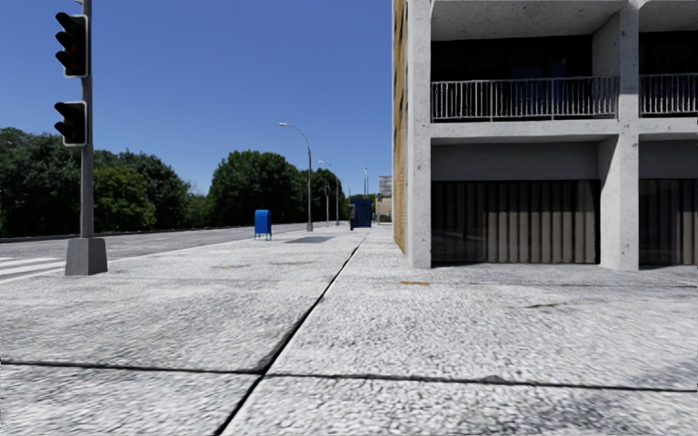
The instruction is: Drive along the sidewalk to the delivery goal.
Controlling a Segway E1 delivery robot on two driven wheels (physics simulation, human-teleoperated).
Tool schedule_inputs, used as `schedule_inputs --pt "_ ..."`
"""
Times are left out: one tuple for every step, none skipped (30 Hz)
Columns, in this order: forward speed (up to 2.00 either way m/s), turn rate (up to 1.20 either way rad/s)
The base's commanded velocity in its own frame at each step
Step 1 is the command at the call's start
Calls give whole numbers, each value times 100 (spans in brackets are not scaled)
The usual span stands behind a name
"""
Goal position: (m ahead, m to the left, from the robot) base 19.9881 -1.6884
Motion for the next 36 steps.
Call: schedule_inputs --pt "132 0" --pt "133 0" --pt "133 0" --pt "133 0" --pt "133 0" --pt "133 0" --pt "133 0" --pt "133 0" --pt "133 0" --pt "133 0" --pt "133 0" --pt "133 0" --pt "133 0" --pt "133 0" --pt "133 0" --pt "133 0" --pt "133 0" --pt "133 0" --pt "194 0" --pt "194 0" --pt "200 0" --pt "200 0" --pt "200 0" --pt "200 0" --pt "200 0" --pt "200 0" --pt "200 0" --pt "200 0" --pt "200 0" --pt "200 0" --pt "200 0" --pt "200 0" --pt "200 0" --pt "200 0" --pt "200 0" --pt "200 0"
